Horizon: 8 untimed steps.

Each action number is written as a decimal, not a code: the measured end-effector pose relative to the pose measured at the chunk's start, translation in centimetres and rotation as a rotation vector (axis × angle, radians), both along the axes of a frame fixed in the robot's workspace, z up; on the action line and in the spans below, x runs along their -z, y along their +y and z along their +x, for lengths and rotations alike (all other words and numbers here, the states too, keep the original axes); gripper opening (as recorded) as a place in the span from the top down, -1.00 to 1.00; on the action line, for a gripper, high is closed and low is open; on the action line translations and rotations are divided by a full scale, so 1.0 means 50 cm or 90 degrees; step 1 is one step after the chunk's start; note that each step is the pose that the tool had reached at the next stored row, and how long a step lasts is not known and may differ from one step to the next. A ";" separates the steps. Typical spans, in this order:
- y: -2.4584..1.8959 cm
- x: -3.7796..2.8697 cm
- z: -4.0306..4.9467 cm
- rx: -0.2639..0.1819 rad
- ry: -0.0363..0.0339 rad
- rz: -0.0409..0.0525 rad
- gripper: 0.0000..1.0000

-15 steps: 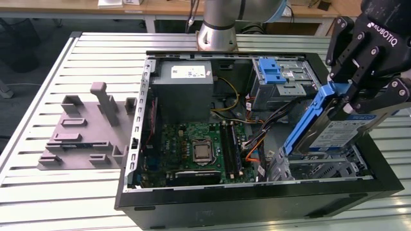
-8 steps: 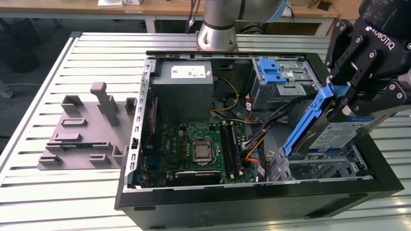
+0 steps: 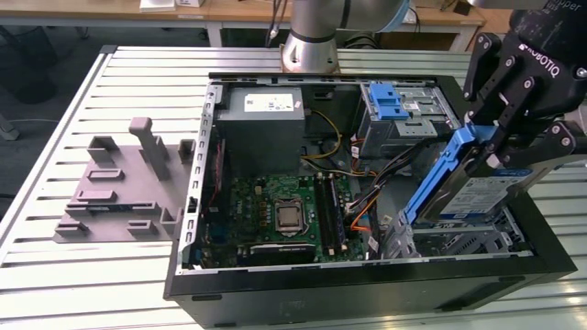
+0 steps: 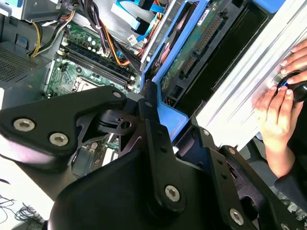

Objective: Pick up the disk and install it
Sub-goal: 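Insert the disk into the insertion slot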

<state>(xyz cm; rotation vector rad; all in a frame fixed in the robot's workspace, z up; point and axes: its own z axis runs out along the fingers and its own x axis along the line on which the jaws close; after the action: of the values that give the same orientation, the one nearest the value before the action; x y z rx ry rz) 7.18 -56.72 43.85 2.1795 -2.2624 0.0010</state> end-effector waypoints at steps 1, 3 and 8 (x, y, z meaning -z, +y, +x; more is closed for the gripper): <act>0.0000 0.001 0.000 0.000 0.0000 -0.0001 0.27; 0.0000 0.003 0.001 0.000 0.0000 -0.0001 0.27; 0.0000 0.009 0.001 0.000 0.0000 -0.0001 0.27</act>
<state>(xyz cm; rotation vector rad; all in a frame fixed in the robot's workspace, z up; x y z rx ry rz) 7.24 -56.72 43.40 2.1794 -2.2624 0.0010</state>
